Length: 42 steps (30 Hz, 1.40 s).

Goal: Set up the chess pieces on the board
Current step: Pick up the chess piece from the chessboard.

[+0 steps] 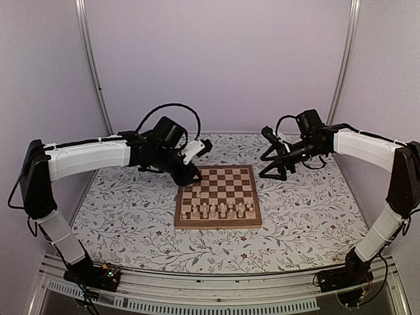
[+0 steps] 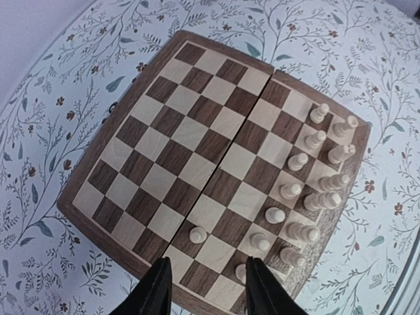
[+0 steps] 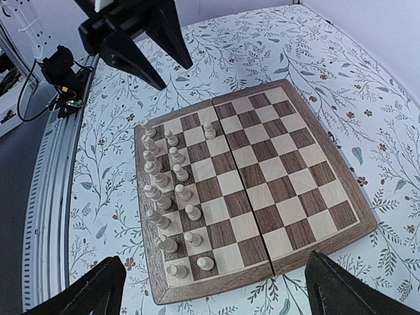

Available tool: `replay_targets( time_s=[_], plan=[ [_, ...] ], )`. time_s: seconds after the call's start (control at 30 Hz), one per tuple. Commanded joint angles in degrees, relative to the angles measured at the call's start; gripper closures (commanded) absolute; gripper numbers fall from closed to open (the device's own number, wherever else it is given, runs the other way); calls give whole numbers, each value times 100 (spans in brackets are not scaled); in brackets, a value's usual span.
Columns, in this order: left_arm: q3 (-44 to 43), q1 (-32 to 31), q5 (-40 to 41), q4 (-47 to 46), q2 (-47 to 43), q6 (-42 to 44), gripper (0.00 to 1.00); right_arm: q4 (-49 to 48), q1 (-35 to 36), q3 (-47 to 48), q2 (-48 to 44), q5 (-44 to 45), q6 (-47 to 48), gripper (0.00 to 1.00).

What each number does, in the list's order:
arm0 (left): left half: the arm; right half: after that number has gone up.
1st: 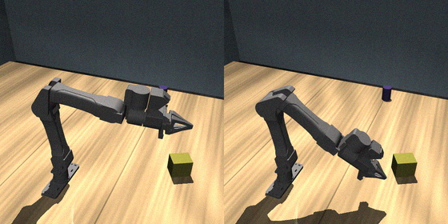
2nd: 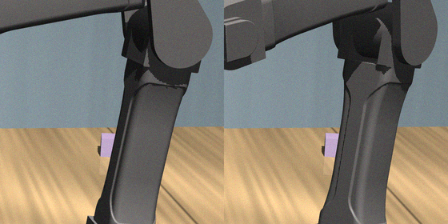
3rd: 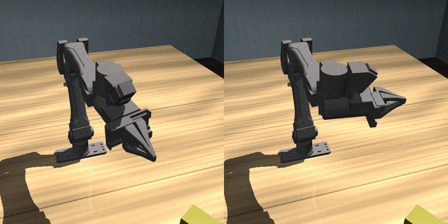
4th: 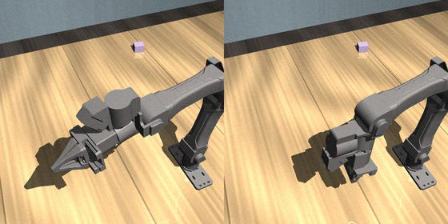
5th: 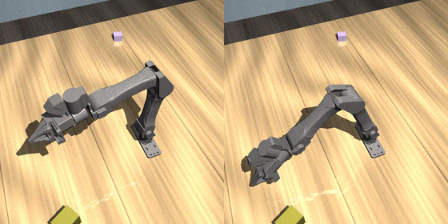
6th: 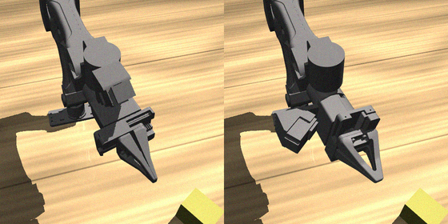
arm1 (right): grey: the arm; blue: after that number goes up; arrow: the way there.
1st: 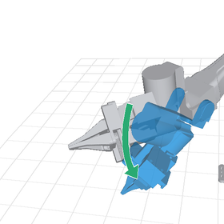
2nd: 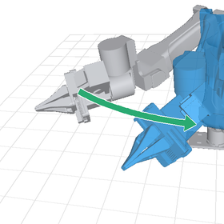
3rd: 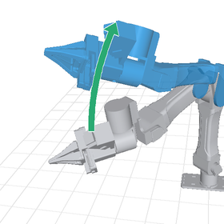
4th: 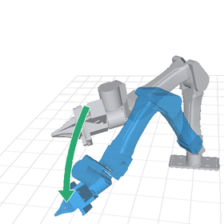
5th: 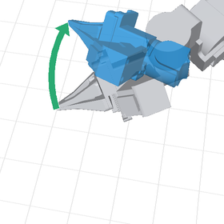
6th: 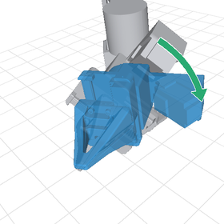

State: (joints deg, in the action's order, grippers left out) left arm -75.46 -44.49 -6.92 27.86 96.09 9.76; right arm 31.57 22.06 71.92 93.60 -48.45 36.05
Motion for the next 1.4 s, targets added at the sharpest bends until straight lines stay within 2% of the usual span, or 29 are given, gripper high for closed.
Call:
replay_targets(
  time_s=[0.0,0.43,0.83,1.0,1.37],
  plan=[
    [-20,137,147,131,467,-161,58,-32,0,-68,-18,-8,60,1],
    [-366,248,-210,254,1346,-390,60,-25,3,-107,9,11,90,1],
    [-505,318,-33,257,1642,-542,72,-13,-2,-143,26,-7,138,1],
    [-536,331,-121,256,1742,-575,74,-8,-2,-151,35,-7,147,1],
    [-530,344,-173,315,1633,-628,88,-11,0,-160,22,-7,156,1]
  ],
)
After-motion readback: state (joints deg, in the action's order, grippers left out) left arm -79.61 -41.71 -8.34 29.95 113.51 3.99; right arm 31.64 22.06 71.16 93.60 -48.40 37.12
